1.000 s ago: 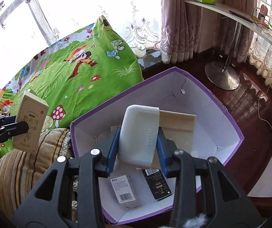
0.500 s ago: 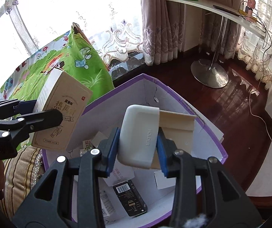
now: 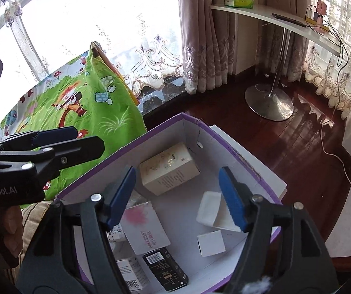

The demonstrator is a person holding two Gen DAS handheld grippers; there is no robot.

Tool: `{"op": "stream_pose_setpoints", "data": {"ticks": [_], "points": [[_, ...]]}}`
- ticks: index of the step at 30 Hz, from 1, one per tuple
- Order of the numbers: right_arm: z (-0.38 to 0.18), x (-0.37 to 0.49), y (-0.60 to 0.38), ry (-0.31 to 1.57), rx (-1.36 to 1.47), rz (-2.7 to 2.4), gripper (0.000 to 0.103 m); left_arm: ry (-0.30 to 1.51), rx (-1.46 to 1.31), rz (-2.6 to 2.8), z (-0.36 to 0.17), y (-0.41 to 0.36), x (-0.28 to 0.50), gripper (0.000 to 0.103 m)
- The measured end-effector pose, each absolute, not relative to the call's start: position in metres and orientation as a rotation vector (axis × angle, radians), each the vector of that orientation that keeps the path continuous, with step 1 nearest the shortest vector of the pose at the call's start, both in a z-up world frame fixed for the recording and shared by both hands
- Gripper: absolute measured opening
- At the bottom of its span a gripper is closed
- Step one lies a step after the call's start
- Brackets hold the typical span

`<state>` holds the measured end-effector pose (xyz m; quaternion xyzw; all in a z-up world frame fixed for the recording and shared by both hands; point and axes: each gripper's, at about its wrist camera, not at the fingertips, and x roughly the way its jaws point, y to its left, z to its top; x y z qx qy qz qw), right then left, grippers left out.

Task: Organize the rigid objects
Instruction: 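Carry both items into the purple storage box and open both grippers, then move both open grippers back to the remaining items on the bed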

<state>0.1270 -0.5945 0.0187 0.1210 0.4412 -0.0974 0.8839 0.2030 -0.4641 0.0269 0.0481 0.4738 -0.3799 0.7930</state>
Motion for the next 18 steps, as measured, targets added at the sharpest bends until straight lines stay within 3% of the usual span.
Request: {"op": "stream_pose_setpoints", "data": {"ticks": [9,18], "points": [[0.041,0.116,-0.56,0.884,0.219,-0.156,0.073,0.957,0.067,-0.858,0.057,-0.413,0.178,0.073],[0.067,0.124,-0.497,0.856,0.193,-0.029,0.073,0.782,0.043,-0.753,0.094,-0.324,0.153,0.073]]}}
